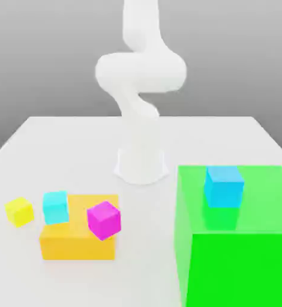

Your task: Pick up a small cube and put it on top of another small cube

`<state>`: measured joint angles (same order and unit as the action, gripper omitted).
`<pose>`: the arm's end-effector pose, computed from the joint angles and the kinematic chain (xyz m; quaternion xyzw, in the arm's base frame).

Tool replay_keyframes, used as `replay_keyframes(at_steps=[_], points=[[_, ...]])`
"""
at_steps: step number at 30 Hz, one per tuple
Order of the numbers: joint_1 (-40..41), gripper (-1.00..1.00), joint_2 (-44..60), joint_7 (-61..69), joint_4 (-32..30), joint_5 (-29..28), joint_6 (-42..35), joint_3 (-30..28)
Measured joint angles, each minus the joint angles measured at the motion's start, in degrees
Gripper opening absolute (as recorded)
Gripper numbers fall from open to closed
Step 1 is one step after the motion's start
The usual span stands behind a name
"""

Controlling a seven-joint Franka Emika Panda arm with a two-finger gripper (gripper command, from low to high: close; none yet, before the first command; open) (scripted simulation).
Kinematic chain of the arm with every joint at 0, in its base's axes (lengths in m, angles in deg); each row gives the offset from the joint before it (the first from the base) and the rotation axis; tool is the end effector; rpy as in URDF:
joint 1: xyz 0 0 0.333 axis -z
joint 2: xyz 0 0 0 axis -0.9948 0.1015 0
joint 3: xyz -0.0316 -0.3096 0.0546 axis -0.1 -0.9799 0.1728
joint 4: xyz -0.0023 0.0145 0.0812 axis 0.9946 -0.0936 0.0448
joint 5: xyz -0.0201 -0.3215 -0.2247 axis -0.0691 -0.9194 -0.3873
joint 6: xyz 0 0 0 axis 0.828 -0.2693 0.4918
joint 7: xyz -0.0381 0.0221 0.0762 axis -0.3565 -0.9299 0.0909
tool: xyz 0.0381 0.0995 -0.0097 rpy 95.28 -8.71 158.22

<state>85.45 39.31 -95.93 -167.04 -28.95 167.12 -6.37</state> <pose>0.3797 -0.0415 0.6617 -0.8499 0.3922 -0.3216 0.1431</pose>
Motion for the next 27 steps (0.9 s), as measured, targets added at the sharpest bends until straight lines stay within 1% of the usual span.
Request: replay_keyframes(at_steps=[13, 17, 18, 21, 22, 24, 27], points=[[8.1, 0.00, 27.3, 9.9, -13.2, 4.7, 15.7, -19.7], [11.6, 0.00, 35.7, 13.6, -17.2, 7.0, 20.4, -24.6], [13.7, 0.00, 37.8, 14.5, -18.2, 7.6, 21.6, -25.7], [17.6, 0.00, 44.1, 16.9, -21.2, 8.9, 25.1, -27.9], [18.3, 0.00, 45.9, 18.0, -21.6, 9.9, 26.3, -27.7], [20.1, 0.00, 49.1, 20.9, -21.4, 13.6, 28.3, -25.7], [24.0, 0.00, 53.6, 25.8, -20.4, 20.0, 31.3, -20.5]])
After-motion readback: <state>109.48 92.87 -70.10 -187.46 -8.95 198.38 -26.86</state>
